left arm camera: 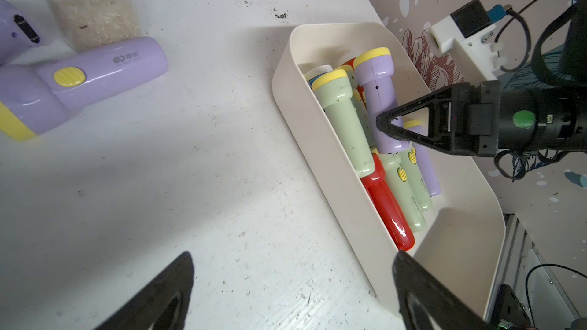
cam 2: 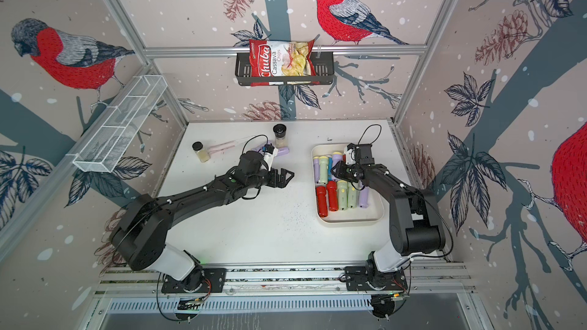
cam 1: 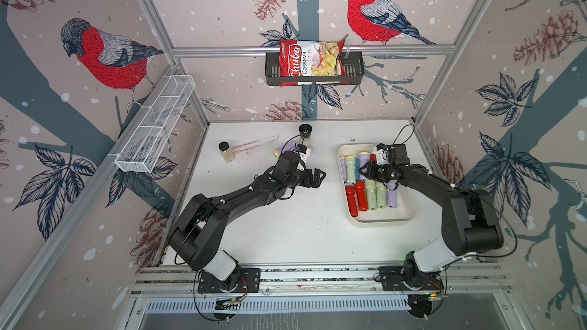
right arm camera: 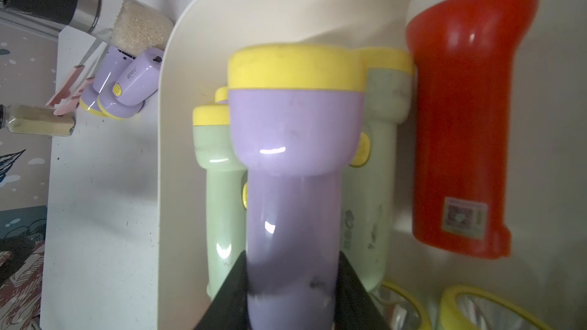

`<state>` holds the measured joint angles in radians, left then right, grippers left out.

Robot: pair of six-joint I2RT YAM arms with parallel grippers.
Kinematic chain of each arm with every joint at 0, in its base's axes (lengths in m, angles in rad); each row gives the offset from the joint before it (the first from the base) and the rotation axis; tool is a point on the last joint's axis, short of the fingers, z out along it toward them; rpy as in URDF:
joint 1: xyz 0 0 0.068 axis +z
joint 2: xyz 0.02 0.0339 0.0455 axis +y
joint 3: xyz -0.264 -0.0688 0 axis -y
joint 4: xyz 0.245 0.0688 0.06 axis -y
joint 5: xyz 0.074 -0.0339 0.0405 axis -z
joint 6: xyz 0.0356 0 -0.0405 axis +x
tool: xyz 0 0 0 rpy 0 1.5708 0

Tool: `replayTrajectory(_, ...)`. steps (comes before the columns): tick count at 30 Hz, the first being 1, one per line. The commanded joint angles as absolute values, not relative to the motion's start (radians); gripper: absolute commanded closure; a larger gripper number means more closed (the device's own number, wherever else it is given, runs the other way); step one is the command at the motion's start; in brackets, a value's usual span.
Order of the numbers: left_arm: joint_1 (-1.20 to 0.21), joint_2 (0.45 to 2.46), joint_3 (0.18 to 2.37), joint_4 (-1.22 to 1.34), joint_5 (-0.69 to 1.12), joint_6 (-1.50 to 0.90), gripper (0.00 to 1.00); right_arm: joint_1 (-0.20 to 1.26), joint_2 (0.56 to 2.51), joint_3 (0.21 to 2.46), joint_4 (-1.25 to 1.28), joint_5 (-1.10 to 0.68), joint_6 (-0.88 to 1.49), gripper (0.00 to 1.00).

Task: Put the flashlights into the storage boxes
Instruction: Place the flashlight at the storage box.

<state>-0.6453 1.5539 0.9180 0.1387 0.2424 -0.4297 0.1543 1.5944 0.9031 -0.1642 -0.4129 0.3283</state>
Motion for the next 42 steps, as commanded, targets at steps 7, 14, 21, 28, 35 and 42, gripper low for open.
replayTrajectory(7, -0.647, 1.559, 0.931, 0.125, 0.245, -0.408, 0.04, 0.155, 1.622, 0.934, -0.129, -0.403, 0.305, 0.52)
replayTrajectory(14, -0.647, 1.550, 0.933, 0.117, 0.233, -0.402, 0.04, 0.155, 1.573, 0.939, -0.124, -0.370, 0.303, 0.39)
replayTrajectory(21, -0.646, 1.510, 0.925, 0.094, 0.181, -0.385, 0.04, 0.188, 1.377, 0.872, -0.064, -0.361, 0.280, 0.40)
replayTrajectory(28, -0.632, 1.455, 0.907, 0.058, 0.106, -0.392, 0.04, 0.353, 1.162, 0.736, 0.062, -0.251, 0.213, 0.40)
replayTrajectory(35, -0.557, 1.418, 0.892, -0.008, 0.102, -0.406, 0.04, 0.475, 1.067, 0.609, 0.188, -0.220, 0.242, 0.40)
replayTrajectory(42, -0.509, 1.405, 0.898, -0.064, 0.030, -0.375, 0.04, 0.546, 1.079, 0.578, 0.225, -0.205, 0.229, 0.40)
